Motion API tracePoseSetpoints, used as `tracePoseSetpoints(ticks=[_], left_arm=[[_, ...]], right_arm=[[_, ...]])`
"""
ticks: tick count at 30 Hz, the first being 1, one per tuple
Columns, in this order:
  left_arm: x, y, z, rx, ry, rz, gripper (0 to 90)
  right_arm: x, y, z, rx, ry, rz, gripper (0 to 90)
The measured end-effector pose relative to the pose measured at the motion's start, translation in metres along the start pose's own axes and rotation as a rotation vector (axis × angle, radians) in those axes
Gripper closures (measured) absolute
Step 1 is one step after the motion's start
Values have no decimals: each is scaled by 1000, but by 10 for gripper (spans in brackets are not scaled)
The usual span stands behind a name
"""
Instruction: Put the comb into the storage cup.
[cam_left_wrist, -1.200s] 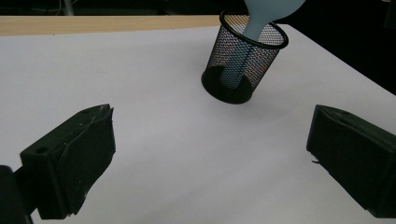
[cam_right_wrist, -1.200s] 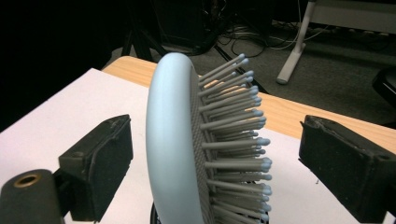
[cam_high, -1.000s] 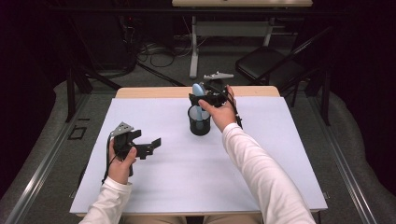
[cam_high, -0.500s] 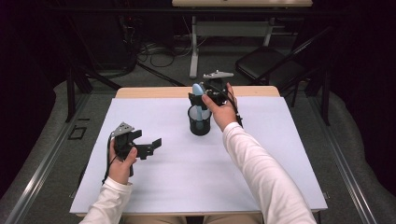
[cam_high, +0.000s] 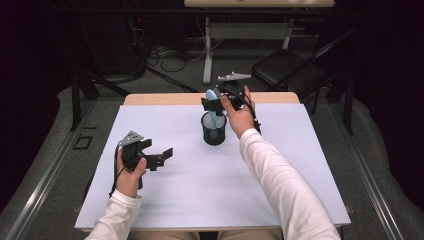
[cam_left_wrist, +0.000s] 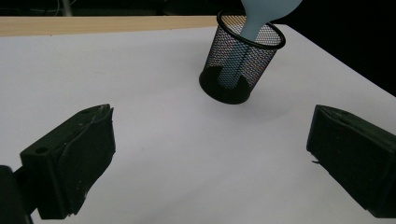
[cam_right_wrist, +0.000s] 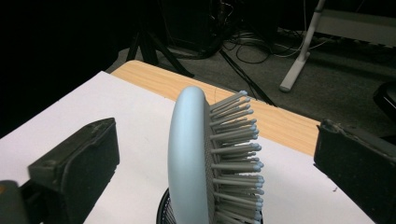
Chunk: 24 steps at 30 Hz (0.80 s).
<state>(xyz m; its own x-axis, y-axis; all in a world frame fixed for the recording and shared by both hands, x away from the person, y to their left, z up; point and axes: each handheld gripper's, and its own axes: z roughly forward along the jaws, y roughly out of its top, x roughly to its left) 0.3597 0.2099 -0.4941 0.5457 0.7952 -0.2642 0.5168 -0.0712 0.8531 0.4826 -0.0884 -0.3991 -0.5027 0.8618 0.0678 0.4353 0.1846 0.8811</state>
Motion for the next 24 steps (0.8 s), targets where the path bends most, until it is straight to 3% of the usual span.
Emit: tracePoseSetpoints(ticks=[24], left_arm=[[2,1,-2,2,8,-7,13]], right_arm=[[-1,10,-10,-3,41,-1,0]])
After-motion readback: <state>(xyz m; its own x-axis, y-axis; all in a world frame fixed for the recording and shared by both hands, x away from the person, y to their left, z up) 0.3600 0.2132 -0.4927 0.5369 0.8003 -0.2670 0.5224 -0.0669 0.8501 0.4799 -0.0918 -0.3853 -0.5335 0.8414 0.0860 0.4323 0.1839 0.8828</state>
